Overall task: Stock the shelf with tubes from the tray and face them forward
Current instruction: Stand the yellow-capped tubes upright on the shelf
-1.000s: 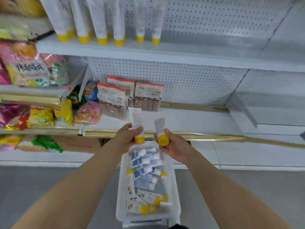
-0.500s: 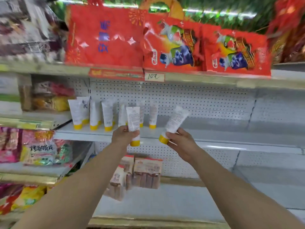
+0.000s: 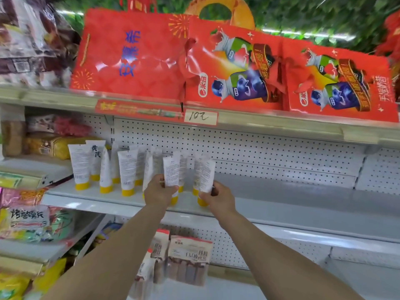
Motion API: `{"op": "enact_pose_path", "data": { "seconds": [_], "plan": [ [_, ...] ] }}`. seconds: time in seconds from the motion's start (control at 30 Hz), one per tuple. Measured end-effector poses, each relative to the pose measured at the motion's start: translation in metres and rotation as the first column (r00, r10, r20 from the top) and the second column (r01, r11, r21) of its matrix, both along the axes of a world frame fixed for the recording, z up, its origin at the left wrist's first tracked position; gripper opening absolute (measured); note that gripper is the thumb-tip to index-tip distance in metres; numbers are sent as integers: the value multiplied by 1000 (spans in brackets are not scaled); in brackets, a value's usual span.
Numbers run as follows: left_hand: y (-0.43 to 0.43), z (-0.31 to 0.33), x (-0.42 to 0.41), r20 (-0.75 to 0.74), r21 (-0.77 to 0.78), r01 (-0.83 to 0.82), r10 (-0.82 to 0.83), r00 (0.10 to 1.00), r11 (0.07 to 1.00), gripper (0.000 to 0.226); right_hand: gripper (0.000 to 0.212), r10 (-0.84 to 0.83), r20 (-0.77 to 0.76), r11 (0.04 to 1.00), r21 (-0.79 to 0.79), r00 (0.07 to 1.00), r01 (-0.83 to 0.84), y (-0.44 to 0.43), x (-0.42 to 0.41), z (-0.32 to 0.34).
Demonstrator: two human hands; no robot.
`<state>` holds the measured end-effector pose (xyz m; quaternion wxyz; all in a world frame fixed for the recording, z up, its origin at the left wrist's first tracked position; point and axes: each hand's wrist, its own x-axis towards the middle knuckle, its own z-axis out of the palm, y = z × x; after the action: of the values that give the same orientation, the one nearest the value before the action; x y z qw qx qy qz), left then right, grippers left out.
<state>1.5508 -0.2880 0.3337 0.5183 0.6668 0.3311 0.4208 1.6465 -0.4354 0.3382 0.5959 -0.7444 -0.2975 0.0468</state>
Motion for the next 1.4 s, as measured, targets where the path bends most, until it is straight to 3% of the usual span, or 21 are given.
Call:
{"op": "enact_pose_path", "data": {
  "seconds": [0.2,0.6,0.7,0.87,0.97,1.23,1.4],
  "plan": [
    [0,-10,10,-29,97,-27,30,999,995,29,31,-19,33,998,-65,999,21,13,15,-16],
    [1,-13,12,-66,76,-14,19,998,997,33,35,-50,68,977,-205,996,63,21,13,-14],
    [-3,-11,5,-93,65,-5,11,996,998,45,45,-54,78,964,-255,996,72,13,6,-8],
    [-15,9,-27,-215,130,40,-11,977,991,64,73,-80,218,907,-389,973,162,-18,-18,18],
    [-28,26,-55,-314,237,109,-31,949,965,72,74,-76,312,866,-450,947,218,-39,-42,36],
    [-71,44,-135,-466,453,218,21,884,864,65,75,10,593,775,-513,805,369,-93,-130,58],
    [-105,30,-175,-486,446,290,-43,873,846,66,72,0,594,760,-522,804,386,-126,-175,48]
  ]
}}
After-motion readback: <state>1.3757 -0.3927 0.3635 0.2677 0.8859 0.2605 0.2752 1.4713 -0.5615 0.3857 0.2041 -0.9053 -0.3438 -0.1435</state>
